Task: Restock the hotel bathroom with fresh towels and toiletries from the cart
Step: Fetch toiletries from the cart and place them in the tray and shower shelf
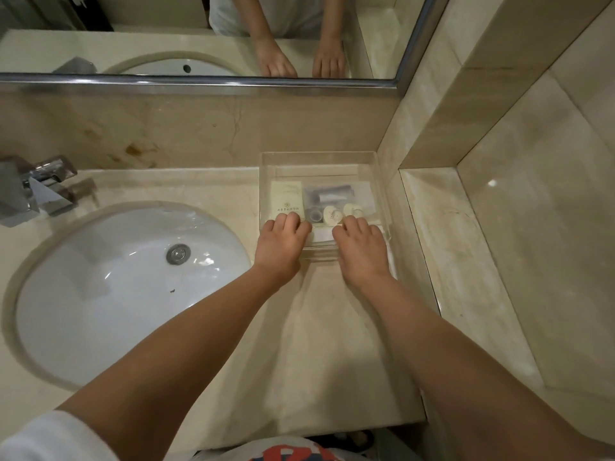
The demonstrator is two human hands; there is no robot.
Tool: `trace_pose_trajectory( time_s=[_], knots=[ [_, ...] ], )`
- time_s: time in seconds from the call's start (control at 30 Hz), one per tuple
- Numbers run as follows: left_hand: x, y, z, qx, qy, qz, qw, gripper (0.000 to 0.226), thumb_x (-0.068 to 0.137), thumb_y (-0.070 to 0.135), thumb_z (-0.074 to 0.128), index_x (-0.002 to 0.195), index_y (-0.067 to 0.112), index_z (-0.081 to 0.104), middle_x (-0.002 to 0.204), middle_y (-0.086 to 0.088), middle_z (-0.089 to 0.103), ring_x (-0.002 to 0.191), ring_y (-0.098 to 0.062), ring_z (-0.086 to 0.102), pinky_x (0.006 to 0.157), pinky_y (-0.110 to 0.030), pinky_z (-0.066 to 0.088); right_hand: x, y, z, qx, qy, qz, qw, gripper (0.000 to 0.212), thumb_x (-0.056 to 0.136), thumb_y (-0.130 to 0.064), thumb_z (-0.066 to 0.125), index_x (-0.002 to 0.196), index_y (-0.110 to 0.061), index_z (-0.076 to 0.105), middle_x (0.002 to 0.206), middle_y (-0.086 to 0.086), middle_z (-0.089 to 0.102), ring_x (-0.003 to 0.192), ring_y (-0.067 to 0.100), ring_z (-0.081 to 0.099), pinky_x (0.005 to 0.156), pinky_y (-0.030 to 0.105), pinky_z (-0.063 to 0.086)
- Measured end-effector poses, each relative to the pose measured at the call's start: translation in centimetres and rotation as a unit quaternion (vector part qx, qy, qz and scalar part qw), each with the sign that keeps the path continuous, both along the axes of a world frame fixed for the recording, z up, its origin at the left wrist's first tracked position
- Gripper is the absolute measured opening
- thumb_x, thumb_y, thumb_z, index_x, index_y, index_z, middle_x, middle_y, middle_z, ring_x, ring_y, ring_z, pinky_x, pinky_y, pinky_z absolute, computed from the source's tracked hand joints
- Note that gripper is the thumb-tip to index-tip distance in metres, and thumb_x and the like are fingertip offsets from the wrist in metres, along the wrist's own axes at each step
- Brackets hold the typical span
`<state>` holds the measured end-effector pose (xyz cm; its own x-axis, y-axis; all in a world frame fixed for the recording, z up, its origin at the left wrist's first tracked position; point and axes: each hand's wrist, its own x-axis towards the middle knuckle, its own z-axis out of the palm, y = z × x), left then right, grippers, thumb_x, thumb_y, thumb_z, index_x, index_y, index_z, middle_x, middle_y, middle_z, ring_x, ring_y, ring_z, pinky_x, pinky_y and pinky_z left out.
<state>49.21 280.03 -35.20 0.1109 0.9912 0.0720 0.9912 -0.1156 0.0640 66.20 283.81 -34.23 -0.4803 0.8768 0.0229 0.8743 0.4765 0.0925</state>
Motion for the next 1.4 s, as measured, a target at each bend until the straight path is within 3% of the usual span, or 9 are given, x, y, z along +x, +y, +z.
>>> trace_pose_trajectory(
  time_s=[0.2, 0.47, 0.77, 0.87, 1.03, 1.23, 1.4],
  knots=[
    [-0.8, 0.9, -0.6, 0.027, -0.017, 0.006, 0.999, 0.051, 0.042, -0.011, 0.061, 0.089, 0.010, 0.061, 0.084, -0.007, 0.052, 0.073, -0.029, 0.049, 0.062, -0.036, 0.039, -0.4, 1.2, -0.8, -0.012, 0.003, -0.019, 1.000, 0.035, 0.051, -0.002, 0.081, 0.077, -0.020, 0.065, 0.082, 0.001, 0.057, 0.077, 0.024, 0.056, 0.065, 0.032, 0.037],
    [-1.6, 2.3, -0.2, 0.026, -0.006, 0.045, 0.999, 0.045, 0.044, -0.002, 0.075, 0.083, 0.011, 0.056, 0.081, -0.005, 0.052, 0.070, -0.026, 0.048, 0.059, -0.033, 0.037, -1.0, 2.8, -0.5, -0.021, 0.006, -0.059, 0.998, 0.036, 0.075, -0.007, 0.070, 0.105, -0.019, 0.055, 0.100, -0.001, 0.060, 0.094, 0.024, 0.056, 0.077, 0.036, 0.036],
    [-1.7, 3.6, -0.3, 0.005, 0.007, 0.069, 0.998, 0.044, 0.044, 0.003, 0.081, 0.079, 0.014, 0.056, 0.076, -0.003, 0.055, 0.069, -0.026, 0.050, 0.062, -0.030, 0.030, -1.8, 4.2, -0.4, 0.000, 0.002, -0.067, 0.998, 0.034, 0.066, 0.002, 0.068, 0.090, -0.018, 0.055, 0.070, -0.003, 0.060, 0.069, 0.023, 0.048, 0.076, 0.035, 0.029],
    [-1.6, 4.1, -0.4, 0.002, 0.005, 0.077, 0.997, 0.038, 0.052, 0.001, 0.077, 0.082, 0.014, 0.058, 0.079, -0.004, 0.057, 0.072, -0.026, 0.052, 0.064, -0.031, 0.029, -1.8, 4.8, -0.4, 0.006, 0.006, -0.066, 0.998, 0.032, 0.069, 0.002, 0.065, 0.092, -0.017, 0.055, 0.070, -0.002, 0.060, 0.067, 0.021, 0.038, 0.078, 0.035, 0.029],
    [-1.6, 4.4, 0.1, -0.027, 0.001, 0.085, 0.996, 0.032, 0.066, 0.001, 0.068, 0.094, 0.015, 0.058, 0.092, -0.004, 0.059, 0.085, -0.026, 0.052, 0.071, -0.031, 0.031, -2.0, 5.2, -0.1, -0.012, -0.001, -0.059, 0.998, 0.034, 0.076, -0.003, 0.062, 0.106, -0.016, 0.056, 0.079, -0.002, 0.065, 0.079, 0.022, 0.056, 0.084, 0.036, 0.031],
    [-1.3, 4.0, 0.8, -0.047, -0.018, 0.088, 0.995, 0.036, 0.071, 0.006, 0.067, 0.104, 0.017, 0.057, 0.102, -0.002, 0.058, 0.094, -0.025, 0.051, 0.078, -0.031, 0.032, -1.7, 4.7, 0.8, -0.049, -0.007, -0.064, 0.997, 0.031, 0.077, -0.005, 0.058, 0.106, -0.017, 0.054, 0.085, -0.003, 0.063, 0.086, 0.022, 0.055, 0.086, 0.035, 0.030],
    [-1.2, 2.7, 2.0, -0.061, -0.052, 0.091, 0.993, 0.046, 0.076, 0.017, 0.065, 0.120, 0.022, 0.055, 0.117, 0.000, 0.056, 0.107, -0.023, 0.051, 0.090, -0.032, 0.035, -1.3, 3.4, 1.7, -0.087, 0.052, -0.100, 0.990, 0.025, 0.079, -0.022, 0.060, 0.104, -0.018, 0.055, 0.090, -0.002, 0.065, 0.089, 0.021, 0.057, 0.088, 0.035, 0.030]
  ],
)
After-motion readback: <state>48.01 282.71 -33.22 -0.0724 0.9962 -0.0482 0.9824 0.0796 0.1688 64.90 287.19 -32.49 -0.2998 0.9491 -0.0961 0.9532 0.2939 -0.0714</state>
